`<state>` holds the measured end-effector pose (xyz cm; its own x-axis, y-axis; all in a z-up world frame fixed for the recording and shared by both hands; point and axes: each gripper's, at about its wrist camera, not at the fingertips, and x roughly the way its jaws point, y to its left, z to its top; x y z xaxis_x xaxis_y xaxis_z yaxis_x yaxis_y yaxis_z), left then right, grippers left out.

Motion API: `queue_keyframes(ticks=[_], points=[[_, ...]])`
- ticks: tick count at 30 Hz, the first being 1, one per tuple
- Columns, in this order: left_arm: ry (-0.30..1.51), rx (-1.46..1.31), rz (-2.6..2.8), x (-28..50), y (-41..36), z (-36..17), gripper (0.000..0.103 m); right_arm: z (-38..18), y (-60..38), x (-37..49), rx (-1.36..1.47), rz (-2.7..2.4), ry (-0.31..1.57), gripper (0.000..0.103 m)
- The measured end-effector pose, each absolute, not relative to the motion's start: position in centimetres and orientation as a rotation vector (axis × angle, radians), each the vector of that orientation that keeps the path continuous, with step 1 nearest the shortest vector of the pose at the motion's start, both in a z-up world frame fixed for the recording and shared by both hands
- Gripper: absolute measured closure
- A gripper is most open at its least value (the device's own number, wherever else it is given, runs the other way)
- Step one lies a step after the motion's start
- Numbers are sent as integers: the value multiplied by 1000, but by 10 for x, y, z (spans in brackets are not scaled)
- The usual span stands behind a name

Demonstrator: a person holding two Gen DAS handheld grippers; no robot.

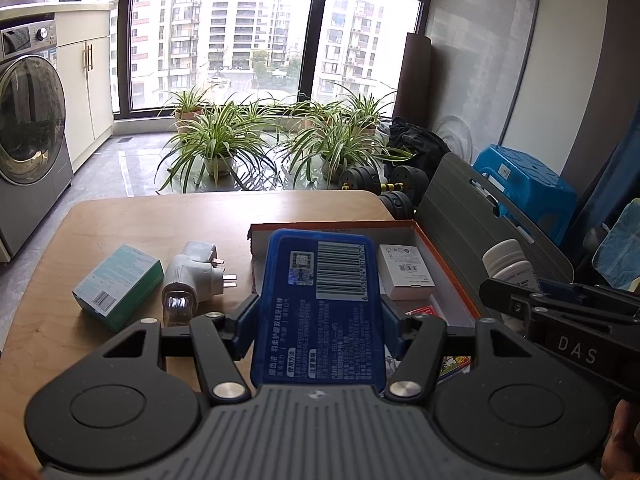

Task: Organize rigid objects
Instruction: 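Carry the blue tin with left while right carries the pill bottle over the tray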

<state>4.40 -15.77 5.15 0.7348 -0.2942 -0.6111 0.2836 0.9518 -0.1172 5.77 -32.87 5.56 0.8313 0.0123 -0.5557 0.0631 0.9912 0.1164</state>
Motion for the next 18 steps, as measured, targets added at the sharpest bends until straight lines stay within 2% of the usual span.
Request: queue_keyframes(ticks=[18], points=[[681,-10,-324,47,-162,48,41,54,-331,60,133,-26,590,63]])
